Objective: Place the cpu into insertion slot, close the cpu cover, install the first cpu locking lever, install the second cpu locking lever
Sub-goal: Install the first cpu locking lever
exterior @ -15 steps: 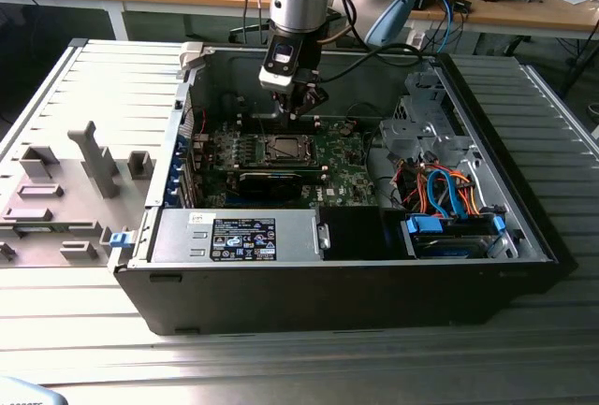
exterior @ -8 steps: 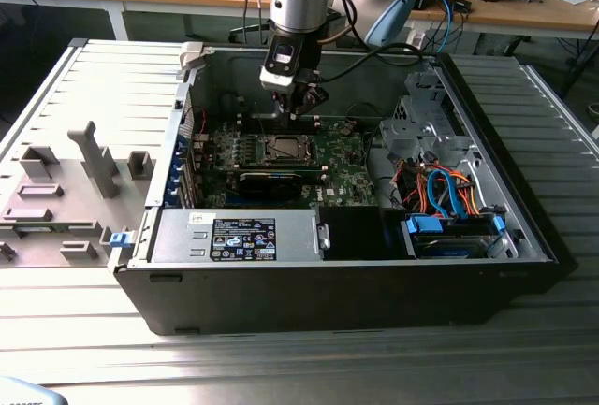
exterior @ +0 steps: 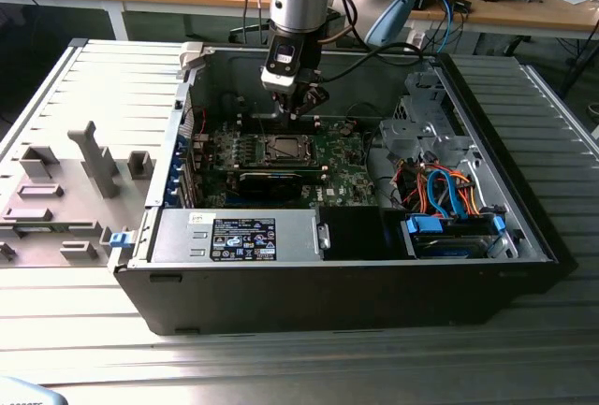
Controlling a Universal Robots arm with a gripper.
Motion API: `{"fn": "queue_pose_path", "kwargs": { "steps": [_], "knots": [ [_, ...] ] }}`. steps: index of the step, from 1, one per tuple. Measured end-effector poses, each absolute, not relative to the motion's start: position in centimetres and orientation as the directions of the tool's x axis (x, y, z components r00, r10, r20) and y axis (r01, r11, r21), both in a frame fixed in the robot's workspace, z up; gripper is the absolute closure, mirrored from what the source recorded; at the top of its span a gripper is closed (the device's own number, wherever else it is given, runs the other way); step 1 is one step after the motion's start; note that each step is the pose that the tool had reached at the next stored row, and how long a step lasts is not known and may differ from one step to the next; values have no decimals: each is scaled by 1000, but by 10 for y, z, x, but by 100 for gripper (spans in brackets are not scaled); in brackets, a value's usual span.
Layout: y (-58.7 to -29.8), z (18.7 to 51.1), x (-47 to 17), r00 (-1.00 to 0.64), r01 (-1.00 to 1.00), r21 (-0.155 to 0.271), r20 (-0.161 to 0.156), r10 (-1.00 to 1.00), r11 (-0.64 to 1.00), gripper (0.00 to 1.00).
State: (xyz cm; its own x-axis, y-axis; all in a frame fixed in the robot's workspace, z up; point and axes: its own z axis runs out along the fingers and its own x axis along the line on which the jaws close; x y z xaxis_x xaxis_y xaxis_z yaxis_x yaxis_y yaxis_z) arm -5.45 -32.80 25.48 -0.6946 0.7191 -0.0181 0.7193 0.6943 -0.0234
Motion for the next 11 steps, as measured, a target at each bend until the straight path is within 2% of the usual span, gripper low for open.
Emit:
{"fn": "queue_pose_path", "kwargs": {
  "steps": [11],
  "knots": [
    [-328,255,-55,-710,705,-23,-18,704,709,89]
  ]
}}
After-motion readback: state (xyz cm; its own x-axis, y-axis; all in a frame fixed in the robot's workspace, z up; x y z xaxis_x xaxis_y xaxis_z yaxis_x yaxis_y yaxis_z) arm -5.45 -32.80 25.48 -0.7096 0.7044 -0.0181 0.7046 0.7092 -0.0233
